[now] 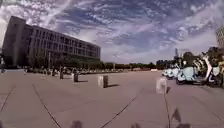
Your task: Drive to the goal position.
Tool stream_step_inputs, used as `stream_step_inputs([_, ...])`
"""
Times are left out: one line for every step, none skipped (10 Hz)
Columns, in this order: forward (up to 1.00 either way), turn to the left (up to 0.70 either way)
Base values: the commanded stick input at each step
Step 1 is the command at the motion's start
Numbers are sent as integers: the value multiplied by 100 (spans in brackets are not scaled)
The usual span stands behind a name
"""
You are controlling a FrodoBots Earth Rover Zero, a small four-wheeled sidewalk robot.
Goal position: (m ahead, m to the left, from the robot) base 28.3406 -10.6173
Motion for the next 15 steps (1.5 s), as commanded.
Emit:
stream_step_inputs([70,-13])
stream_step_inputs([70,-23])
stream_step_inputs([70,-23])
stream_step_inputs([70,-14])
stream_step_inputs([70,-4])
stream_step_inputs([70,0])
stream_step_inputs([70,0])
stream_step_inputs([70,-1])
stream_step_inputs([70,-2])
stream_step_inputs([70,-2])
stream_step_inputs([70,0])
stream_step_inputs([70,0])
stream_step_inputs([70,0])
stream_step_inputs([70,0])
stream_step_inputs([70,0])
